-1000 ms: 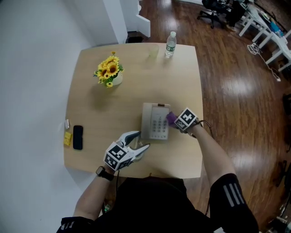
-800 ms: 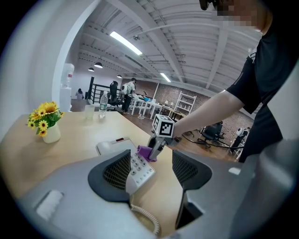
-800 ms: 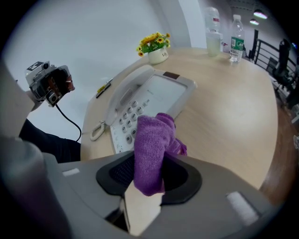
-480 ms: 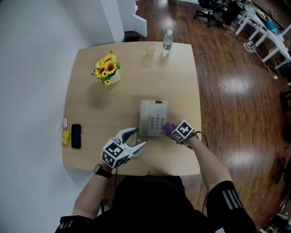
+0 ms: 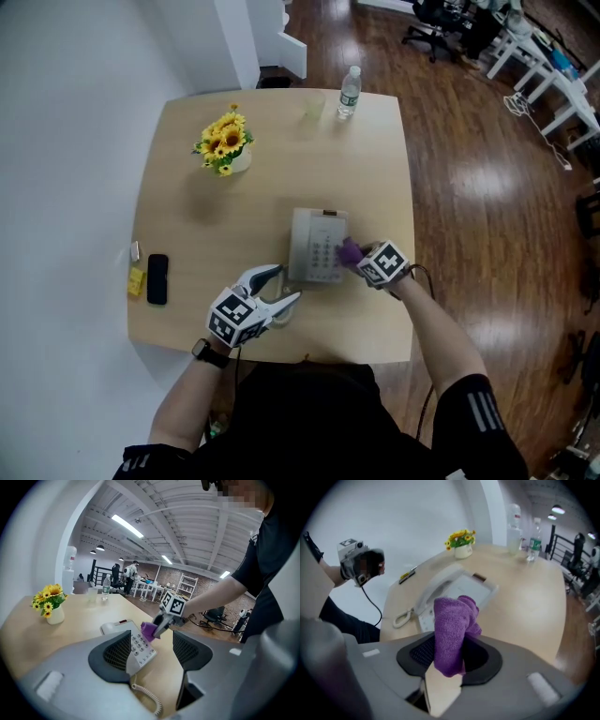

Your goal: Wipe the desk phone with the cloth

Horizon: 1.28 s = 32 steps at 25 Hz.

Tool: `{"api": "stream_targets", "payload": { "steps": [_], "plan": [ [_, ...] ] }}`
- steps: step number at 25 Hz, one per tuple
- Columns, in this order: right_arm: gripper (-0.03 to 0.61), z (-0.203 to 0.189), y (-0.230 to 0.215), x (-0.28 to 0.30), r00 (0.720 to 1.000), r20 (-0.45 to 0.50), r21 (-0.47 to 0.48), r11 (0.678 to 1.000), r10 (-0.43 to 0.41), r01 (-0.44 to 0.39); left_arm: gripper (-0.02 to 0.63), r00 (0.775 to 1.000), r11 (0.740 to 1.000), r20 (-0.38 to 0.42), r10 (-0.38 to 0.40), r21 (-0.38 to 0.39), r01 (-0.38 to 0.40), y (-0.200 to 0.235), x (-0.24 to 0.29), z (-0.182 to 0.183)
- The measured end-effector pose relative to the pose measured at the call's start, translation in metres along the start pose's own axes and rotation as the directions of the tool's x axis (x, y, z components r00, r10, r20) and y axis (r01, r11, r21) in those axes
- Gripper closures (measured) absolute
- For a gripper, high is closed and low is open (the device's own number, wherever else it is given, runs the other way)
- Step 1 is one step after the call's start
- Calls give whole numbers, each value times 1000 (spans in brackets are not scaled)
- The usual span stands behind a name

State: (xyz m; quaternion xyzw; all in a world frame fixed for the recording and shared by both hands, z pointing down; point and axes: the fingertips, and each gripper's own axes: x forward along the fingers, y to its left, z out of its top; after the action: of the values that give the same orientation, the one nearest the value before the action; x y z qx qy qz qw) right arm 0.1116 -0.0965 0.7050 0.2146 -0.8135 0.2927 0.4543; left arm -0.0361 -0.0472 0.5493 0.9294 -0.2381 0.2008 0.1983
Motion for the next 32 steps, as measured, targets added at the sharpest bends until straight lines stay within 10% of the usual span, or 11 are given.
{"api": "stream_targets", "payload": {
  "steps": [9,32],
  "plan": [
    [423,100,-63,-18,972,88,-51,973,-219,224,339,1000,1000,-2,12,-6,-12,1,-5,0],
    [425,-38,75,37,999,-54,-76,997,9,-13,339,1000,1000,13,-2,0,2,2,-8,1]
  ]
}}
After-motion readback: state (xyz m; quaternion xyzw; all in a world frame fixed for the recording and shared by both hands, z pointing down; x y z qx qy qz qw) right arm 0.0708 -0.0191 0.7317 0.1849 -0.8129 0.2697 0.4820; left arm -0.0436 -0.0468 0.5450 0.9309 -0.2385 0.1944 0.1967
